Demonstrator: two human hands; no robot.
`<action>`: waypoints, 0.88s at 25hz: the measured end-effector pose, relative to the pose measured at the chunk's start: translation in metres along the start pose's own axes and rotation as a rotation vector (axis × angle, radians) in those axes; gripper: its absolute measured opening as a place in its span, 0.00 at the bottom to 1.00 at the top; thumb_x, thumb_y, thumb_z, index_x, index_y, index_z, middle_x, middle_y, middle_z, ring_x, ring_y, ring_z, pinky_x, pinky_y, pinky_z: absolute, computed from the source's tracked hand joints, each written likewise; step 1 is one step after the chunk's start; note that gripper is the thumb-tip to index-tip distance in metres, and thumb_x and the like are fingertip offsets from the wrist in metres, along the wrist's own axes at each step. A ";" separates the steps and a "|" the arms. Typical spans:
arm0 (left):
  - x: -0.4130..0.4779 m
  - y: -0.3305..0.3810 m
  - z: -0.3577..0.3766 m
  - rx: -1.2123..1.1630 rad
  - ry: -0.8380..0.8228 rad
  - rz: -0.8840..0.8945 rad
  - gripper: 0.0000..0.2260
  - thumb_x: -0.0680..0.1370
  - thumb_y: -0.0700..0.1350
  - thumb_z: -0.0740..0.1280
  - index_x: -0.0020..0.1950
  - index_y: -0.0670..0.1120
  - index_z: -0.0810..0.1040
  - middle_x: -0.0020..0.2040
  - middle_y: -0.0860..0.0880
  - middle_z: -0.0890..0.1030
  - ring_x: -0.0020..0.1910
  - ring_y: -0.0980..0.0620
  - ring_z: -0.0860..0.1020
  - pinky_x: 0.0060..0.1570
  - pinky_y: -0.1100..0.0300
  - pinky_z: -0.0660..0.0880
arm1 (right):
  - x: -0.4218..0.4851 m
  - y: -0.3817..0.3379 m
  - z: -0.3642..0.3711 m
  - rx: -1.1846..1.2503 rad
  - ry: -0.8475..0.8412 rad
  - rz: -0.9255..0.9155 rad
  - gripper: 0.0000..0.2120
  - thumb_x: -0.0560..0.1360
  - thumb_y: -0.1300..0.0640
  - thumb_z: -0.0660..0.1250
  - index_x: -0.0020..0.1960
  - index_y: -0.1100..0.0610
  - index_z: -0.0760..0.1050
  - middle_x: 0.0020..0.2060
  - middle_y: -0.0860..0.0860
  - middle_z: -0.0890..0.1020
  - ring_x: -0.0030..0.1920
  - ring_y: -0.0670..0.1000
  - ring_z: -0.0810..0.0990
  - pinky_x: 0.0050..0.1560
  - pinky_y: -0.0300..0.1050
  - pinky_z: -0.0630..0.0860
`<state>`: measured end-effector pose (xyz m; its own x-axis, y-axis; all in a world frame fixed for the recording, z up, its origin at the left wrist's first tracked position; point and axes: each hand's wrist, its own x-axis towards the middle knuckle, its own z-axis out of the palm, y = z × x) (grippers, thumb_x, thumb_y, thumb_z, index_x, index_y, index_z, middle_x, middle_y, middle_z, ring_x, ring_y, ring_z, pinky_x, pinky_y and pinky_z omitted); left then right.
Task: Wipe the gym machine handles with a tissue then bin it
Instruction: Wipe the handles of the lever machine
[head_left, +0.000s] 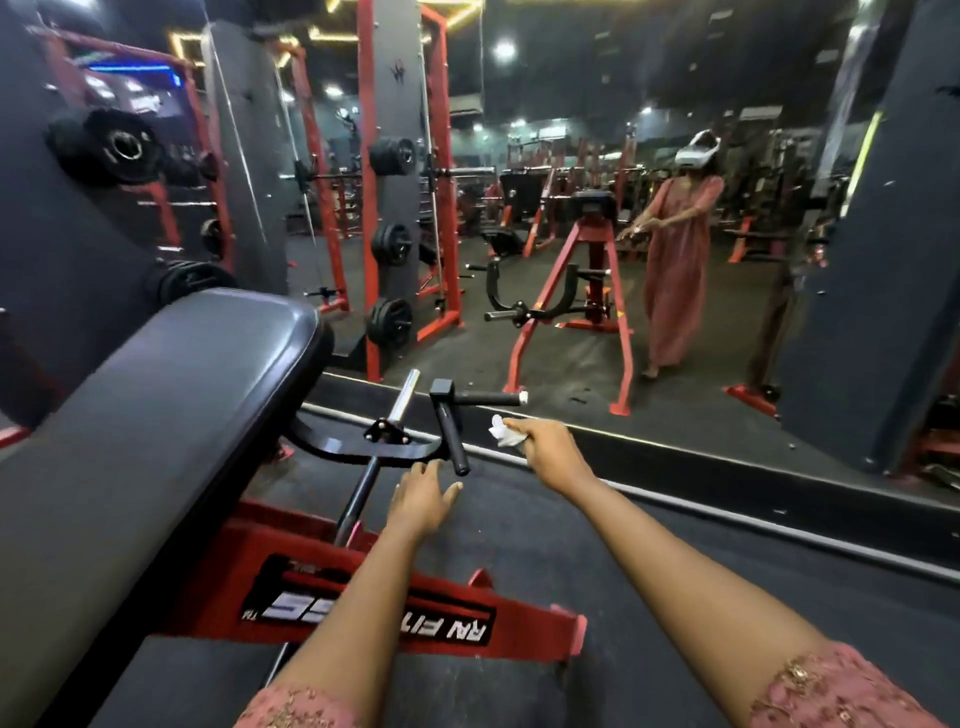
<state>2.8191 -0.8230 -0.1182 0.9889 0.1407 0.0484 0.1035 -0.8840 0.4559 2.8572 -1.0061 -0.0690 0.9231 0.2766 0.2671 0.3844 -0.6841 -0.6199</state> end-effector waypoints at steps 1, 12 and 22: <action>0.023 0.000 0.007 -0.034 0.010 -0.042 0.24 0.78 0.53 0.61 0.71 0.44 0.64 0.68 0.40 0.67 0.67 0.40 0.67 0.65 0.49 0.65 | 0.022 0.009 0.003 0.024 -0.007 0.003 0.19 0.73 0.67 0.60 0.61 0.55 0.76 0.59 0.53 0.79 0.61 0.53 0.76 0.61 0.44 0.71; 0.171 -0.022 0.089 -0.459 -0.018 -0.491 0.24 0.77 0.51 0.65 0.69 0.42 0.66 0.64 0.40 0.74 0.64 0.43 0.71 0.62 0.57 0.65 | 0.182 0.098 0.071 0.333 -0.134 0.225 0.19 0.73 0.70 0.58 0.61 0.61 0.76 0.56 0.57 0.80 0.55 0.54 0.78 0.48 0.35 0.68; 0.253 -0.059 0.168 -1.060 -0.067 -0.828 0.20 0.77 0.48 0.65 0.66 0.41 0.70 0.62 0.43 0.76 0.58 0.45 0.75 0.54 0.56 0.72 | 0.252 0.155 0.143 0.587 -0.233 0.616 0.16 0.76 0.66 0.58 0.62 0.60 0.74 0.55 0.55 0.80 0.50 0.51 0.78 0.47 0.39 0.73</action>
<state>3.0816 -0.8101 -0.2817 0.6828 0.4126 -0.6030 0.5667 0.2219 0.7935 3.1510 -0.9462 -0.2032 0.9224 0.1472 -0.3570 -0.2977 -0.3177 -0.9002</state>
